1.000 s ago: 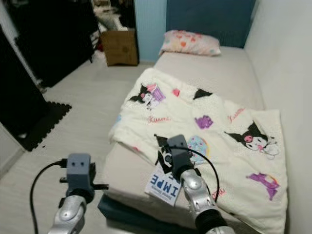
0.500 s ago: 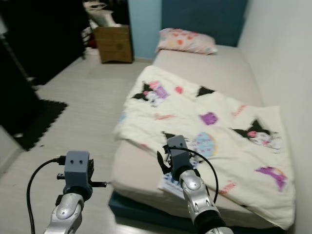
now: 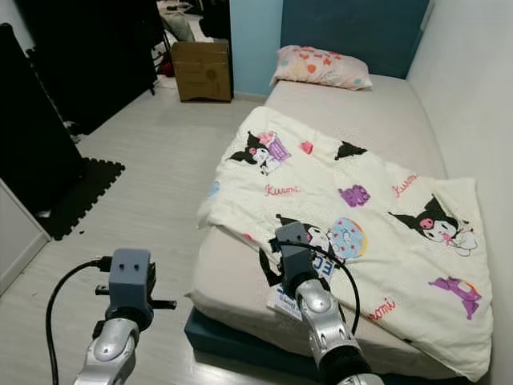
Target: Clean up the room
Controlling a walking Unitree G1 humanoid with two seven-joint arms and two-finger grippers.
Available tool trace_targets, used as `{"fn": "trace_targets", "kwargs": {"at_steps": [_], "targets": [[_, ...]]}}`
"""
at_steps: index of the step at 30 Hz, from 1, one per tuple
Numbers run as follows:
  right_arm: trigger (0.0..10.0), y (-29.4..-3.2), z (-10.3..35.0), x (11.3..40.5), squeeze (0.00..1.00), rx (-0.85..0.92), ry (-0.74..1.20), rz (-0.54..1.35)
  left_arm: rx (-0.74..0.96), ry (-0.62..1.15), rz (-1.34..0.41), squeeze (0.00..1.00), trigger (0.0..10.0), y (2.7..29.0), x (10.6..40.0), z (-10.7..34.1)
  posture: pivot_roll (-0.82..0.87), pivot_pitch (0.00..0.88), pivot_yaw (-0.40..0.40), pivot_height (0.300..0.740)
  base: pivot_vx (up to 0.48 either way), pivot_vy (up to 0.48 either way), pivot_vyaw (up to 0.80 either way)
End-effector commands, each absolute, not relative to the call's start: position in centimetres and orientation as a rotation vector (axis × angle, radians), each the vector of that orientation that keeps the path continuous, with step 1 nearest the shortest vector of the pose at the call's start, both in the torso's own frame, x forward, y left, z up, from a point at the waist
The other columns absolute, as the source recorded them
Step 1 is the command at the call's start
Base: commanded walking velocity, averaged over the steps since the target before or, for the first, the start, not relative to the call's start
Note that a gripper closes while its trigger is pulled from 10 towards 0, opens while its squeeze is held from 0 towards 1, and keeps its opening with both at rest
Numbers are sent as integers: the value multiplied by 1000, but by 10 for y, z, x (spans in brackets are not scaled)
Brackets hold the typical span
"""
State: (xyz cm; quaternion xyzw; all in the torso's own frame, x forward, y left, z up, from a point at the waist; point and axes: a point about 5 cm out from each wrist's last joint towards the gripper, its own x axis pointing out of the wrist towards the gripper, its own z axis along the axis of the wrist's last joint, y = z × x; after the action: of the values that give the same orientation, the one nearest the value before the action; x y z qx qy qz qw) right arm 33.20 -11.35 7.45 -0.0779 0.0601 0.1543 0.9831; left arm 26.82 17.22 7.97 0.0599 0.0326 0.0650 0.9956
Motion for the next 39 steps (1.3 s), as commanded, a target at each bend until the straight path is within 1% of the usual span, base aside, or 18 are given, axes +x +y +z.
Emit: {"fn": "trace_targets", "kwargs": {"at_steps": [1, 7, 26, 39], "targets": [[10000, -116, 71, 331, 0, -145, 135, 297, 134, 83, 132, 0, 10000, 173, 267, 75, -55, 132, -37, 740, 0, 0, 0], [10000, -115, 71, 332, 0, -142, 148, 302, 136, 115, 132, 0, 10000, 173, 267, 71, -55, 133, -35, 740, 0, 0, 0], [10000, -119, 73, 334, 0, -148, 148, 270, 138, 122, 131, 0, 10000, 173, 268, 70, -59, 133, -32, 740, 0, 0, 0], [10000, -117, 74, 335, 0, -150, 135, 277, 158, 82, 147, 0, 10000, 175, 270, 76, -60, 133, -33, 740, 0, 0, 0]]}}
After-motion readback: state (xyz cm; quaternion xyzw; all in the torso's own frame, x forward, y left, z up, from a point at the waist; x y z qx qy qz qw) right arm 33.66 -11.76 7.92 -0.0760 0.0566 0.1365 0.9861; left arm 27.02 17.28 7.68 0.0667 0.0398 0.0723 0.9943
